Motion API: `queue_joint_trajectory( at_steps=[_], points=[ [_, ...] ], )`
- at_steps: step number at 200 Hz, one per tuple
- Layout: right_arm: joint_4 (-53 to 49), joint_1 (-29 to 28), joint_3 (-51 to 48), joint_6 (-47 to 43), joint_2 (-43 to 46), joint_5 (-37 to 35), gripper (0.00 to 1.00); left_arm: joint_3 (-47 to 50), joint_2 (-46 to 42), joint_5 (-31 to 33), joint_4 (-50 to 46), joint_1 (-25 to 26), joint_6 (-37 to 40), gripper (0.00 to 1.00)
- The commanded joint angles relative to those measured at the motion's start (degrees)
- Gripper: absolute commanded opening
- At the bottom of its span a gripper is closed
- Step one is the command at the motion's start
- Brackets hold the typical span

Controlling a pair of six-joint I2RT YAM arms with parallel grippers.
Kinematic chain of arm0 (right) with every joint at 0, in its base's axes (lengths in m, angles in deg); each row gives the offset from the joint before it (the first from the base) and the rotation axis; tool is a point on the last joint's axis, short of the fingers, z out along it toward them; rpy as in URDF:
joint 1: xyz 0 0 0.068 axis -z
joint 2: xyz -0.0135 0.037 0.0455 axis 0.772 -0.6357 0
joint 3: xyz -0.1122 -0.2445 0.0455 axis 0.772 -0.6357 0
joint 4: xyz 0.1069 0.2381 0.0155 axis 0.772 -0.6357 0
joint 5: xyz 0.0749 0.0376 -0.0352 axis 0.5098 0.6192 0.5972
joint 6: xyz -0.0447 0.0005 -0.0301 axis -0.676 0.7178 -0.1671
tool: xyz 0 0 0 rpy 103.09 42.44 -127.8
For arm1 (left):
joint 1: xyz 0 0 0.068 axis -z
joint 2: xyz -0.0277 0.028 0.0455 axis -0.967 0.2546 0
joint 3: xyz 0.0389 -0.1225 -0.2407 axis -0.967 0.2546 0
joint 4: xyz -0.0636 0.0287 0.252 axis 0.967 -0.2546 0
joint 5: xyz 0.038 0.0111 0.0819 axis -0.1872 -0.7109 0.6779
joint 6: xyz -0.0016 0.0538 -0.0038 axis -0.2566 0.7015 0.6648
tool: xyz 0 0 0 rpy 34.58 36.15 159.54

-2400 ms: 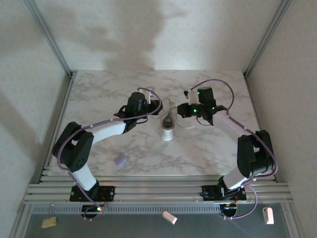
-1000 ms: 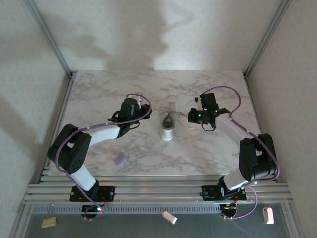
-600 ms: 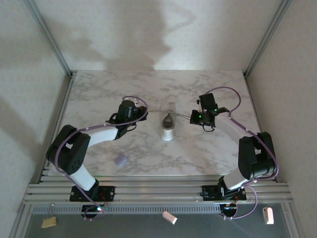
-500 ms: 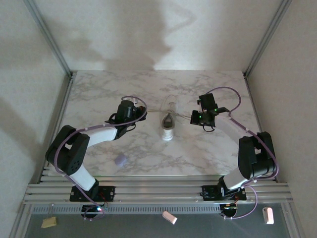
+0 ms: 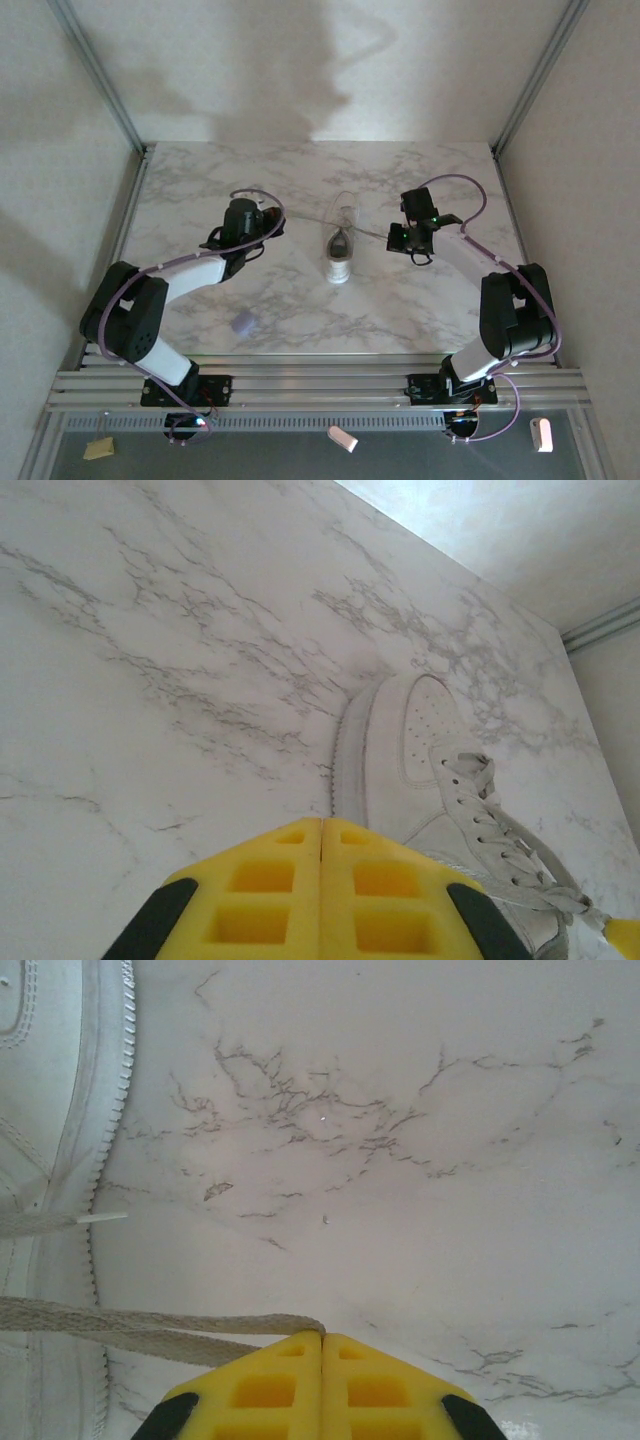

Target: Tie the shoes

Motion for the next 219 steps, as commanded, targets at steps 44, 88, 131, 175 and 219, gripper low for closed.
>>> queue_joint_trajectory(
  at_steps=[44,88,131,175,219],
  points=[
    [-2.9,0.3,2.2,0.7,-1.3,-3.2,0.00,3.0,-3.7,2.6,-0.6,-4.3,0.5,0.00],
    [0.5,0.3,0.9,-0.2,-0.2,1.0,0.00,4.2,-2.7,-3.4,3.0,-4.6,0.2,0.00],
    [7.9,-0.1,-1.7,-3.0,3.2,16.0,0.00,3.3,-1.3,-11.4,8.5,-2.2,2.7,0.32],
    [5.8,-1.5,-2.0,-3.4,5.0,11.7,0.00,-0.7,0.3,-7.0,4.5,6.4,9.0,0.61],
    [3.4,-2.4,-2.8,-3.1,5.0,8.3,0.00,-1.3,2.2,-3.1,4.9,10.9,8.9,0.66]
  ],
)
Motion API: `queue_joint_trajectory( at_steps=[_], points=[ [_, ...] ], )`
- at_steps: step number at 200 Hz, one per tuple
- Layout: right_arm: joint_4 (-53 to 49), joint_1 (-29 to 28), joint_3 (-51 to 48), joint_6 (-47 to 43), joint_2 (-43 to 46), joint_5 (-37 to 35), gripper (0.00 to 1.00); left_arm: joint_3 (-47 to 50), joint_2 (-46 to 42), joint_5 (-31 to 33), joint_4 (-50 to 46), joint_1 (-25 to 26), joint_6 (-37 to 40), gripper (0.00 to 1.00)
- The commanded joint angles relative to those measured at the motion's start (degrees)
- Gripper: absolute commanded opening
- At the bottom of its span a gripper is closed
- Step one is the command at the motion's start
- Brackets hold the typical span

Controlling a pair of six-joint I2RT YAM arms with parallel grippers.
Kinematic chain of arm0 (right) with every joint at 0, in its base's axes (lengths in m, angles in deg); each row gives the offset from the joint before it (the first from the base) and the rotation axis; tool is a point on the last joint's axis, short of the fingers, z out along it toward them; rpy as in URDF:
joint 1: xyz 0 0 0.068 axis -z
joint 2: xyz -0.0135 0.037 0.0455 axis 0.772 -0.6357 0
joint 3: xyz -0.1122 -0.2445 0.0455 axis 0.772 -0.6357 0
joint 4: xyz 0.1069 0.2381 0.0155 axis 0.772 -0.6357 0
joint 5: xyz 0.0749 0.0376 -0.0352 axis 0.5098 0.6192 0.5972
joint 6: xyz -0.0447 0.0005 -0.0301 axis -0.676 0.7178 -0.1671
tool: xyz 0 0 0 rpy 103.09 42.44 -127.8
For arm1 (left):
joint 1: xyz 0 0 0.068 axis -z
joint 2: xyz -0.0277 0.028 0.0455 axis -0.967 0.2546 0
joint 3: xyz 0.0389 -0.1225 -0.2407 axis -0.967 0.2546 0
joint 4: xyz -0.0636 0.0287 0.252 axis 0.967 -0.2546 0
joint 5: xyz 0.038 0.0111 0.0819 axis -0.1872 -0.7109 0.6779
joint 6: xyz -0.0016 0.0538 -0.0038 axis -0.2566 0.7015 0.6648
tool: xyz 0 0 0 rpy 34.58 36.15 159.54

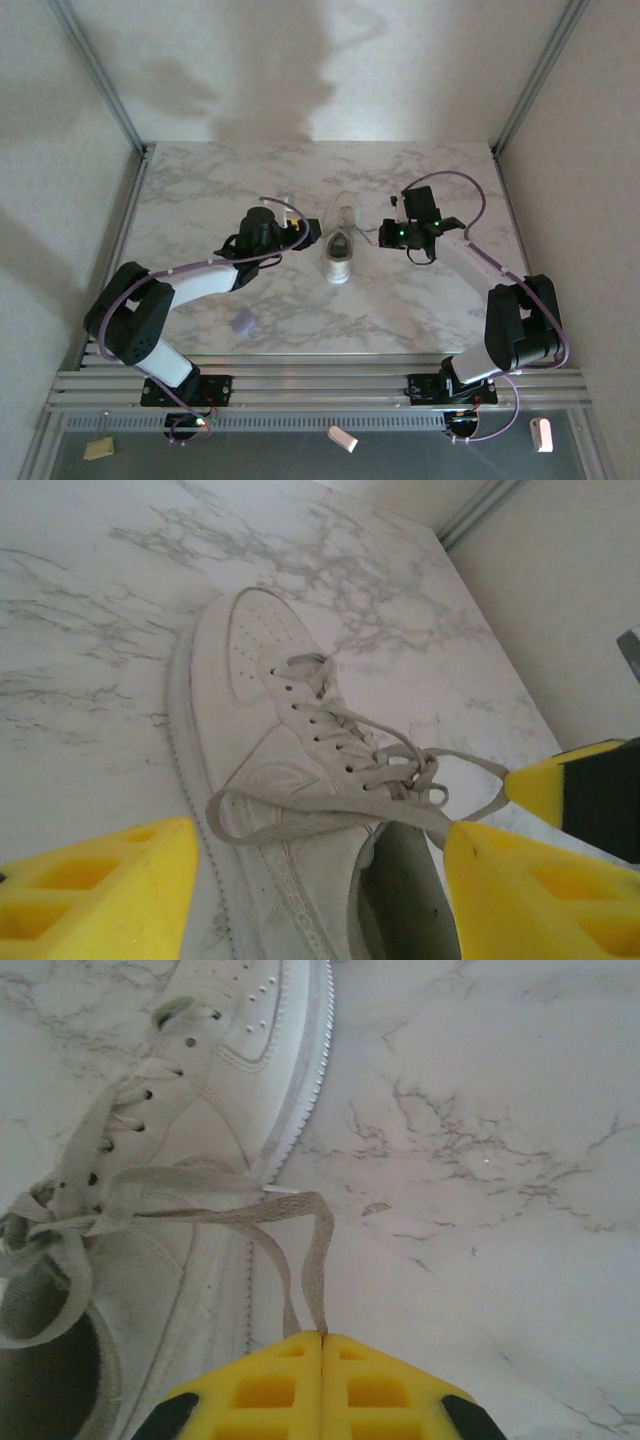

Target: Tie the shoes

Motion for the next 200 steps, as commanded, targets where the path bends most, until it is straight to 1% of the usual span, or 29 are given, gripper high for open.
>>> queue_joint_trajectory(
  at_steps=[1,12,18,28,32,37,49,67,101,118,128,141,160,174,182,190,200],
  points=[
    [-2.1,-0.9,-1.4,-0.7,0.9,-2.1,0.00,-1.7,1.4,3.8,-0.7,2.3,1.8,0.66],
    [-2.1,-1.2,-1.8,-0.8,1.2,-2.4,0.00,-2.2,2.1,5.1,-1.9,4.2,2.0,0.69],
    [-2.0,-1.3,-2.0,-0.7,1.3,-2.5,0.00,-2.5,2.3,6.0,-2.8,5.3,2.2,0.74],
    [-1.8,-1.4,-2.2,-0.7,1.6,-2.4,0.00,-2.5,2.3,8.2,-3.9,7.1,2.4,0.89],
    [-1.7,-1.4,-2.3,-0.7,1.7,-2.2,0.00,-2.5,2.2,9.1,-4.4,7.7,2.5,0.94],
    [-1.7,-1.5,-2.4,-0.7,1.7,-2.1,0.00,-2.5,2.3,10.3,-5.2,8.4,2.4,0.96],
    [-1.6,-1.7,-2.2,-0.8,1.8,-1.9,0.00,-3.1,2.8,13.5,-8.2,9.2,1.5,0.96],
    [-1.6,-1.9,-2.0,-1.0,1.9,-2.2,0.00,-2.3,3.2,16.0,-8.9,9.9,-0.6,0.93],
    [-1.4,-2.4,-1.8,-0.8,2.0,-2.3,0.00,-2.1,3.3,14.2,-7.5,10.5,-2.7,0.93],
    [-1.2,-2.5,-2.0,-0.7,2.1,-2.2,0.00,-2.3,2.4,15.5,-7.9,10.2,-2.5,0.91],
    [-1.2,-2.6,-1.9,-0.5,2.3,-2.2,0.00,-2.3,1.4,16.3,-8.4,9.4,-2.3,0.89],
    [-1.3,-2.7,-1.6,-0.4,2.2,-2.2,0.00,-2.1,0.1,15.5,-8.1,7.5,-1.9,0.81],
    [-2.1,-2.8,-0.7,-0.5,2.1,-2.2,0.00,-3.6,-0.6,13.2,-8.3,5.7,1.4,0.70],
    [-2.4,-2.9,-0.1,-0.6,1.9,-2.0,0.00,-6.4,0.5,8.1,-9.2,4.7,5.9,0.61],
    [-2.7,-3.0,0.2,-0.8,1.7,-1.9,0.00,-8.6,1.6,4.6,-9.7,4.5,9.0,0.60],
    [-2.8,-3.0,0.3,-1.0,1.7,-2.0,0.00,-11.3,3.2,1.9,-12.9,4.5,12.9,0.60],
    [-3.0,-3.0,0.4,-1.0,1.8,-2.4,0.00,-14.5,5.2,0.6,-16.6,4.4,17.5,0.63]
  ],
)
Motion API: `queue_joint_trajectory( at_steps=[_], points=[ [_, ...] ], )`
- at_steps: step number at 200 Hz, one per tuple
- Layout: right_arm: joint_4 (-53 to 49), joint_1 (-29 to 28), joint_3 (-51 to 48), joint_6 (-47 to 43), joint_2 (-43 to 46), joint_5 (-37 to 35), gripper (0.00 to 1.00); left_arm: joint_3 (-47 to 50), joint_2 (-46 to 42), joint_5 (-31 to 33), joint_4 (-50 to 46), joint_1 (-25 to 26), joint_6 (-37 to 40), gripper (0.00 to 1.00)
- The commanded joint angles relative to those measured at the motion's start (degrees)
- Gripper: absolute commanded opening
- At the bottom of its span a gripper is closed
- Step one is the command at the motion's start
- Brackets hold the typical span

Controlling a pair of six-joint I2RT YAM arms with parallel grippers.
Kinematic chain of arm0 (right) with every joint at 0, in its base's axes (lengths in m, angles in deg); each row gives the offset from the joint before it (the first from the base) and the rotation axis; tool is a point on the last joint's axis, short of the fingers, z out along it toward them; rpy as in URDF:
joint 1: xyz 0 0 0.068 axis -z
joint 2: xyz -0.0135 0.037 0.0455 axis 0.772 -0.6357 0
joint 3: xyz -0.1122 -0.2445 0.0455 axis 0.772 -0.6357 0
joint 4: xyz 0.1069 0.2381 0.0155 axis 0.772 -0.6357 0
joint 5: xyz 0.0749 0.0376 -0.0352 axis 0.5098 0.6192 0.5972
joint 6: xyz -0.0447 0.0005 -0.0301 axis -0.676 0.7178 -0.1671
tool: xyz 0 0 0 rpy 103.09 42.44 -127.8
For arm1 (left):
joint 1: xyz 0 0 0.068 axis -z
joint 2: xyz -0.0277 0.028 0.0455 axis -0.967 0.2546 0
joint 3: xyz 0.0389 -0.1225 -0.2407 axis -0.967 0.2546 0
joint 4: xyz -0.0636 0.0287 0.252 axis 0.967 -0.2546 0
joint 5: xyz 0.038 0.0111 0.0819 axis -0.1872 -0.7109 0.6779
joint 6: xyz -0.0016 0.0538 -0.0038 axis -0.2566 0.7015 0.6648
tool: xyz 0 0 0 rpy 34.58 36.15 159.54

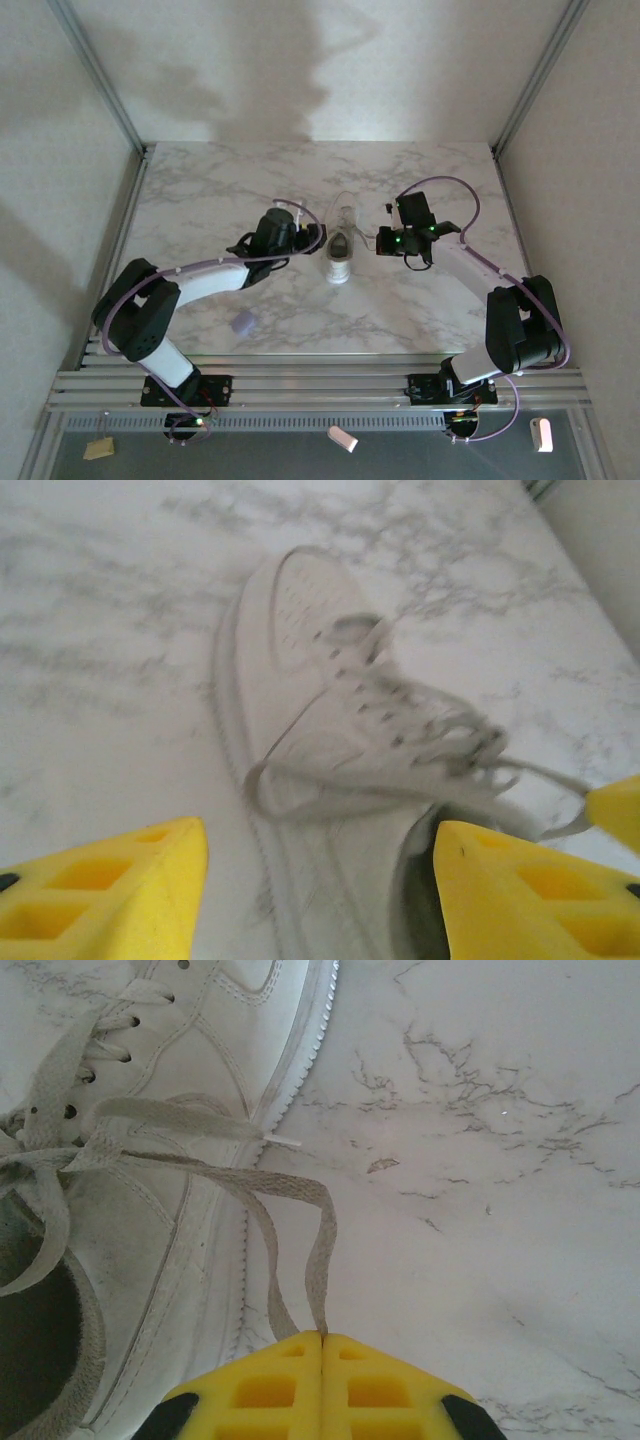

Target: Tie the shoes

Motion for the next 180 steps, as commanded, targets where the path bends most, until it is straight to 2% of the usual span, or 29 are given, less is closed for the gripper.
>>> queue_joint_trajectory(
  at_steps=[1,31,68,113,144,160,180],
  points=[
    [-2.0,-0.5,2.0,-1.0,1.3,-1.2,0.00,-7.9,3.3,-8.1,-5.8,0.1,12.4,0.63],
    [-6.6,-0.2,5.8,-0.1,-0.3,-2.5,0.00,-14.9,7.4,-9.4,-14.5,-0.2,25.9,0.66],
    [-11.8,1.0,13.5,1.8,-4.2,3.1,0.00,-20.7,10.7,-10.1,-21.1,-0.3,36.8,0.68],
    [-10.7,3.9,19.7,3.2,-8.1,6.8,0.00,-23.6,11.7,-14.5,-25.2,-2.2,40.3,0.66],
    [-9.3,5.6,24.3,3.4,-11.5,10.5,0.00,-23.8,12.5,-16.0,-27.4,-2.5,42.1,0.71],
    [-9.8,5.9,27.3,3.1,-13.7,10.5,0.00,-23.3,12.6,-15.4,-25.9,-2.9,40.8,0.73],
    [-11.4,6.0,30.2,3.0,-15.8,8.9,0.00,-22.8,12.5,-15.8,-22.7,-3.9,35.5,0.72]
  ],
)
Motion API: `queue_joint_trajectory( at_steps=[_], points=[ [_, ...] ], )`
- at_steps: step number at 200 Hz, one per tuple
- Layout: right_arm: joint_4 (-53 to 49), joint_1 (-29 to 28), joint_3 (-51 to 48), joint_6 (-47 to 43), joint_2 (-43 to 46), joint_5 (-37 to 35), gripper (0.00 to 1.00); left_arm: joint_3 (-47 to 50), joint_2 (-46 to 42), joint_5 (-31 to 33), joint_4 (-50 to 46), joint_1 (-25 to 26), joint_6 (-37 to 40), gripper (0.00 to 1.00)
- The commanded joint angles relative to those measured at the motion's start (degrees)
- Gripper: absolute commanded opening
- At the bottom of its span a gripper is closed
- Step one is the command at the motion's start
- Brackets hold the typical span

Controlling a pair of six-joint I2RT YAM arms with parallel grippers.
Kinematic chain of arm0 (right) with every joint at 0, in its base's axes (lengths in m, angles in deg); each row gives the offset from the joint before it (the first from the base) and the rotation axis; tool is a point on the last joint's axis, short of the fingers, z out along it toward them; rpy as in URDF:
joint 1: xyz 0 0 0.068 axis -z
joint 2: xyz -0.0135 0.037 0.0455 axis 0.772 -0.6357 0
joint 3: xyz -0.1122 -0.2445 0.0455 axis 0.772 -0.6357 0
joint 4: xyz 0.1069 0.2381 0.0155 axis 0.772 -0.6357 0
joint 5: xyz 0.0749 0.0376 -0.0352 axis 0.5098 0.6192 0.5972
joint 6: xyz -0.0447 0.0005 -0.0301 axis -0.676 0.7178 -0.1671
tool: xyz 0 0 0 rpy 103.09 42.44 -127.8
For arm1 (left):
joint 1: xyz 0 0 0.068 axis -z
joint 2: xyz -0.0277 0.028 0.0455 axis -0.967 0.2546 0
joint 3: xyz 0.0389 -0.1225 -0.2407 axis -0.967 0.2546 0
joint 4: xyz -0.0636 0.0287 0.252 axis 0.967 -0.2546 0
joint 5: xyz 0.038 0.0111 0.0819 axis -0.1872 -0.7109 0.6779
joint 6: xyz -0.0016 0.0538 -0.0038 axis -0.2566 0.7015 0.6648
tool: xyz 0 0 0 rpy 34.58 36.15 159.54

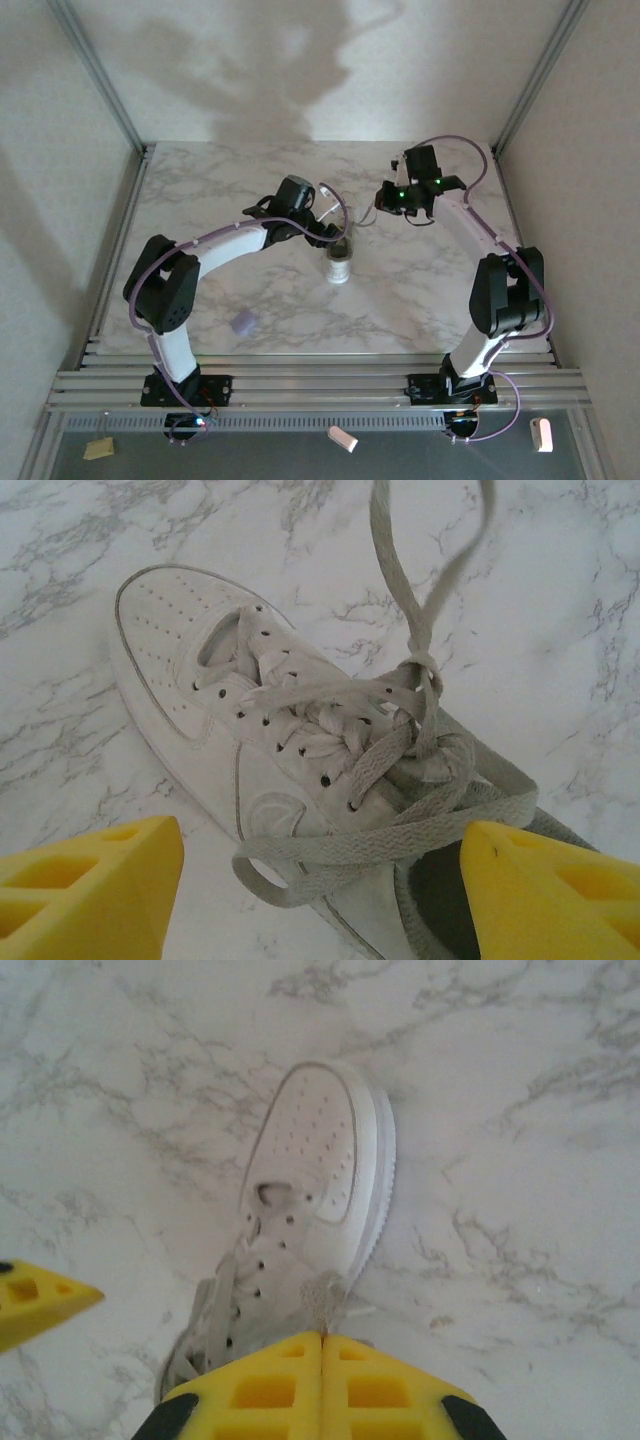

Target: Tie the shoes

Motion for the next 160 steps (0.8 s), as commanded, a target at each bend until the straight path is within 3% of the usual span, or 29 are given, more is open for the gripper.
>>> queue_joint_trajectory(
  at_steps=[1,45,52,59,63,95,126,160],
  points=[
    [-1.7,0.2,4.2,0.3,-2.3,0.7,0.00,-0.1,0.4,-1.7,2.3,-1.4,-4.0,0.72],
    [0.0,-0.4,-2.3,-1.0,1.3,2.2,0.00,14.9,-11.1,3.9,17.7,-0.5,-22.3,0.69],
    [0.5,-0.7,-4.2,-1.0,2.8,1.3,0.00,18.5,-13.8,5.0,21.0,0.7,-25.2,0.77],
    [0.7,-0.9,-5.6,-1.1,4.0,0.7,0.00,21.3,-16.0,7.7,23.6,2.9,-27.0,0.98],
    [0.8,-1.0,-6.5,-1.0,4.6,0.5,0.00,22.3,-16.7,10.0,24.1,4.4,-27.7,0.99],
    [1.6,-1.1,-11.3,-0.6,8.0,-0.8,0.00,23.6,-17.5,28.8,20.5,14.8,-33.6,1.00],
    [1.4,-1.1,-12.5,-0.4,8.8,-1.5,0.00,23.8,-16.1,35.1,20.6,20.8,-36.8,1.00],
    [2.1,-1.1,-13.5,0.4,8.4,-0.5,0.00,19.2,-8.5,42.6,16.1,22.8,-40.1,1.00]
  ],
)
